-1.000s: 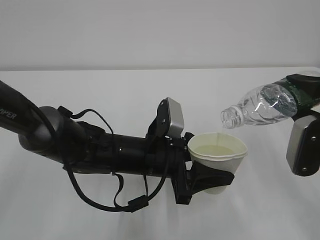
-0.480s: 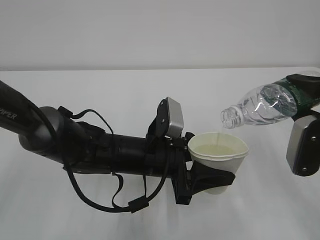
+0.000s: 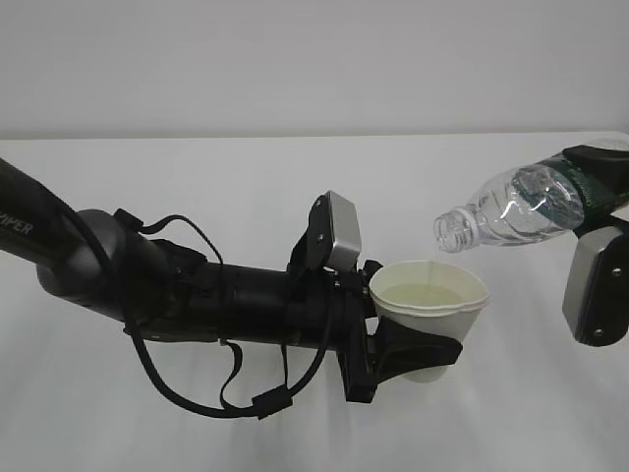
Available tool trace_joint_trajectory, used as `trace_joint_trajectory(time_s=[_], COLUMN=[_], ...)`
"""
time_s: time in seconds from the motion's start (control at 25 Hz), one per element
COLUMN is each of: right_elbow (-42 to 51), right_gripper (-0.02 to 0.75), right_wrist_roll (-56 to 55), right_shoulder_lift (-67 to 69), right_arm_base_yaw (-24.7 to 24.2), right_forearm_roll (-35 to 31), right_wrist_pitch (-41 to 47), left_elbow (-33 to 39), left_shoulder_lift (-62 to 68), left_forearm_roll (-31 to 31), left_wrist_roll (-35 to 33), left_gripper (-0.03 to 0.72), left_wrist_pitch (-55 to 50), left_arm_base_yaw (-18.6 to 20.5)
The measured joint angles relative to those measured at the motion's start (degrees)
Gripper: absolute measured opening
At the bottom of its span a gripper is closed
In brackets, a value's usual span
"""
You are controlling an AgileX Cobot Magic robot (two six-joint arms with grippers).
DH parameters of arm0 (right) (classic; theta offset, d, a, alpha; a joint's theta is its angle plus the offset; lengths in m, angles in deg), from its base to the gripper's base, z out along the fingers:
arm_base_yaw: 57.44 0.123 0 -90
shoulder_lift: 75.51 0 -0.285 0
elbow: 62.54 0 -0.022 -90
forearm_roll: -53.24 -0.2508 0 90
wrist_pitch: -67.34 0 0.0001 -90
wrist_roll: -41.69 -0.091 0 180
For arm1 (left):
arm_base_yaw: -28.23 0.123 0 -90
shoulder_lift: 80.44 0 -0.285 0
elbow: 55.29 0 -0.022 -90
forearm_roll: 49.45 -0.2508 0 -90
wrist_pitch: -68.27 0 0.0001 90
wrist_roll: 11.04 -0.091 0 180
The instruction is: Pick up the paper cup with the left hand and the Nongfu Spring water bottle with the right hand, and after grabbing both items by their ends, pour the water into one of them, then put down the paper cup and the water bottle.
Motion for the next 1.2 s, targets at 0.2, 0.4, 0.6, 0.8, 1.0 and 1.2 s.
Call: trace_joint_trajectory(time_s=[0.2,0.4,0.6,0.8,1.0,1.2], right_elbow=[0.0,0.0,0.77,1.03,1.03,1.03], right_gripper=[0.392,0.392,0.392,0.392,0.392,0.392], right_wrist_roll=[-1.82,-5.74,-8.0,-11.93,-15.93,-19.73], right_shoulder_lift=[0.0,0.0,0.0,0.0,0.0,0.0], right_arm_base_yaw=[0.0,0.0,0.0,0.0,0.0,0.0], right_forearm_roll=[0.0,0.0,0.0,0.0,-0.1,-0.1], right_wrist_pitch=[0.0,-0.24,-1.17,-1.3,-2.25,-5.75], left_elbow=[0.0,0.0,0.0,0.0,0.0,0.0], left_shoulder_lift=[0.0,0.0,0.0,0.0,0.0,0.0], left_forearm_roll=[0.0,0.0,0.78,3.09,4.35,5.29], left_wrist_roll=[0.0,0.0,0.0,-0.95,-1.43,-1.43], left_gripper=[0.417,0.417,0.417,0.417,0.417,0.417], left_wrist_pitch=[0.0,0.0,0.0,0.0,-1.63,-2.6], left_arm_base_yaw=[0.0,0.0,0.0,0.0,0.0,0.0])
